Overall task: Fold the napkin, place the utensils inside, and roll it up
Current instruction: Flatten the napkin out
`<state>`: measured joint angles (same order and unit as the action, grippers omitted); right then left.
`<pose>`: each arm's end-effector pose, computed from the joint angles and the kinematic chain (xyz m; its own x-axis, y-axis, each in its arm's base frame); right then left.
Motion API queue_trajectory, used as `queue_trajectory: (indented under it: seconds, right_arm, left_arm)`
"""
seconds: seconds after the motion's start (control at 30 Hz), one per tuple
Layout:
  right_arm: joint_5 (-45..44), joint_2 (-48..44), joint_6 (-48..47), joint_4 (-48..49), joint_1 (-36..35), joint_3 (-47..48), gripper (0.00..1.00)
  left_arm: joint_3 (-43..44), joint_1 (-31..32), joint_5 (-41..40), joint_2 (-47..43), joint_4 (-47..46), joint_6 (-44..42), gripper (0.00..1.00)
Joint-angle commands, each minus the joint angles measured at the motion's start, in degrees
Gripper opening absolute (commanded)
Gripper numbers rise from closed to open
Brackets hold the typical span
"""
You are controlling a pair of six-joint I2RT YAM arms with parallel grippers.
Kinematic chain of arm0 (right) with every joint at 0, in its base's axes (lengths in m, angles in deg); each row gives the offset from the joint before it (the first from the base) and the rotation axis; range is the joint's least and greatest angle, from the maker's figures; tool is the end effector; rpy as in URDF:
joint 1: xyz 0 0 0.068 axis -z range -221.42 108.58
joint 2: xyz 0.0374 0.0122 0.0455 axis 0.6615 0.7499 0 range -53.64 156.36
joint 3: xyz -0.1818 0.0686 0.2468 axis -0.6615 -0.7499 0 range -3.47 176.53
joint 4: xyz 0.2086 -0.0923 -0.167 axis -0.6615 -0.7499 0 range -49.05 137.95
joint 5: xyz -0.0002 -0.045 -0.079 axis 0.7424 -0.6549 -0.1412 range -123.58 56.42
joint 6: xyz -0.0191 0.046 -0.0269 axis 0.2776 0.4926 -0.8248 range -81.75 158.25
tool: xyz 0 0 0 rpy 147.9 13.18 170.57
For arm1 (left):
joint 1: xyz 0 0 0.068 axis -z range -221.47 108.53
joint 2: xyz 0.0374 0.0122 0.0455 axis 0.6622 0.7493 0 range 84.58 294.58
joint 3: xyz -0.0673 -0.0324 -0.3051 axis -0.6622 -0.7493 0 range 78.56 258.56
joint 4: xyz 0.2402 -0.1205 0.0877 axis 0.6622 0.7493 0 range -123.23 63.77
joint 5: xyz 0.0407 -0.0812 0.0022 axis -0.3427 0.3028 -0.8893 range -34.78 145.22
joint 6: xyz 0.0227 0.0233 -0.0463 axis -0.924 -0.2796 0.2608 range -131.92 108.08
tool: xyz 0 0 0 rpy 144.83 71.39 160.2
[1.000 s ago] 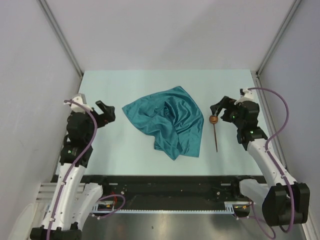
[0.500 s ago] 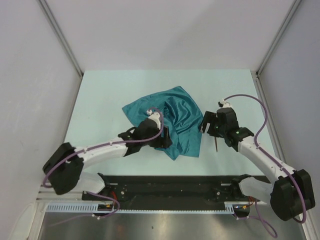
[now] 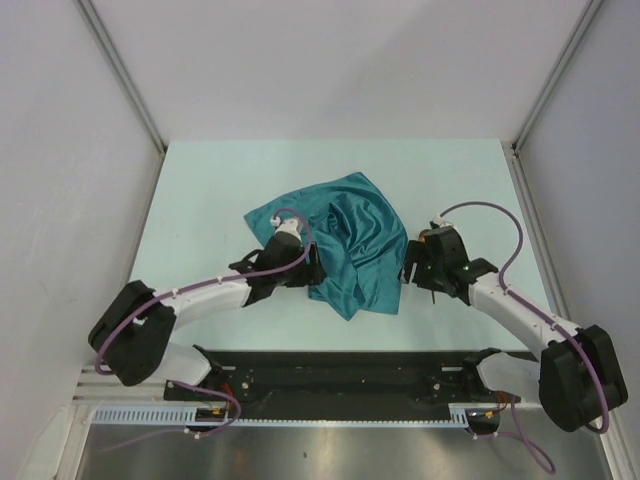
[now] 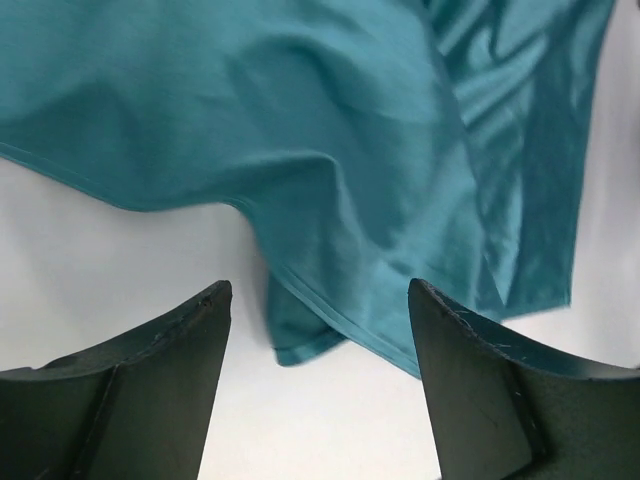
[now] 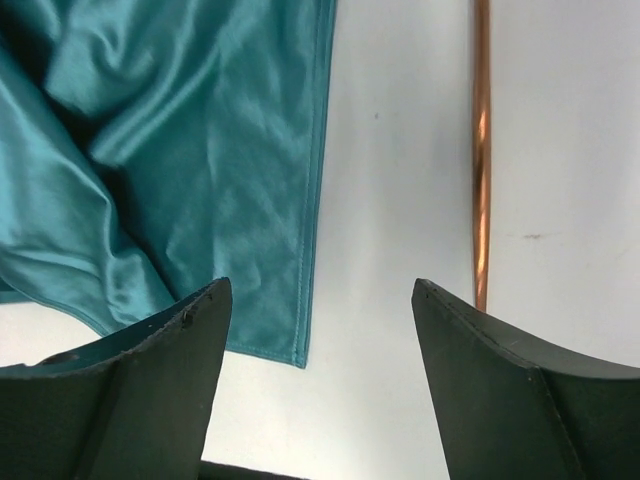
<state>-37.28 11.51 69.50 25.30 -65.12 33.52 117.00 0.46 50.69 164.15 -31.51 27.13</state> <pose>0.2090 0.0889 0.2303 -0.7954 0.2162 -0.5662 0.0572 0.9568 0.2850 0.2168 -0.1906 0.2070 -0.7854 -0.1387 -0.6032 0.1651 0.8923 -0.4202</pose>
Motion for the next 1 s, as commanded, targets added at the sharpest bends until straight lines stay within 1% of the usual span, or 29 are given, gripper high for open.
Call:
queue_trajectory:
  seconds: [0.0, 0.13, 0.27, 0.43, 0.5, 0.53, 0.63, 0.67, 0.73, 0.8, 0.87, 0.97]
  right_arm:
    - [-1.0, 2.5, -0.7, -2.1, -2.6, 1.1, 0.75]
    - [-0.8, 4.9, 0.6, -2.0, -5.4, 1.2, 0.69]
    - [-2.2, 7.4, 2.1, -2.7, -9.3, 1.9, 0.66]
    - [-7.5, 11.7, 3.9, -6.8, -13.8, 4.6, 0.63]
    - [-8.9, 12.5, 4.9, -7.3, -15.5, 5.0, 0.62]
    - [-9.1, 13.2, 5.1, -7.7, -15.8, 5.0, 0.61]
    - [-9.1, 13.7, 5.8, -7.8, -16.6, 5.4, 0.59]
    - [-9.2, 14.0, 5.8, -7.8, -16.7, 5.5, 0.59]
    - [-9.3, 14.5, 5.9, -8.0, -16.9, 5.5, 0.56]
    - [-9.3, 15.2, 5.8, -8.0, -16.9, 5.8, 0.54]
    - [-9.2, 16.1, 5.7, -8.1, -16.9, 5.9, 0.51]
    - [-8.6, 17.1, 5.5, -8.1, -17.0, 6.2, 0.44]
  left_arm:
    - [0.0, -4.3, -0.7, 0.8, -3.9, 0.2, 0.76]
    - [-1.7, -8.0, 2.8, 3.2, -8.1, 0.9, 0.74]
    - [-0.2, -8.3, 3.7, 6.1, -8.4, 0.4, 0.72]
    - [0.6, -8.4, 3.6, 9.5, -9.6, 0.5, 0.72]
    - [0.8, -8.5, 2.8, 10.8, -9.8, 0.3, 0.69]
    - [1.0, -8.5, 2.6, 11.1, -9.8, 0.3, 0.66]
    - [0.9, -9.7, 3.5, 13.0, -11.4, 0.6, 0.45]
    - [0.9, -10.0, 3.8, 13.4, -11.8, 0.5, 0.30]
    - [0.7, -11.4, 4.1, 13.9, -12.3, 0.5, 0.10]
    - [0.2, -12.9, 4.1, 13.4, -13.0, 0.2, 0.01]
    - [-0.3, -14.7, 4.1, 11.6, -13.1, -0.6, 0.00]
    - [0.8, -17.2, 3.7, 8.7, -10.4, -3.1, 0.00]
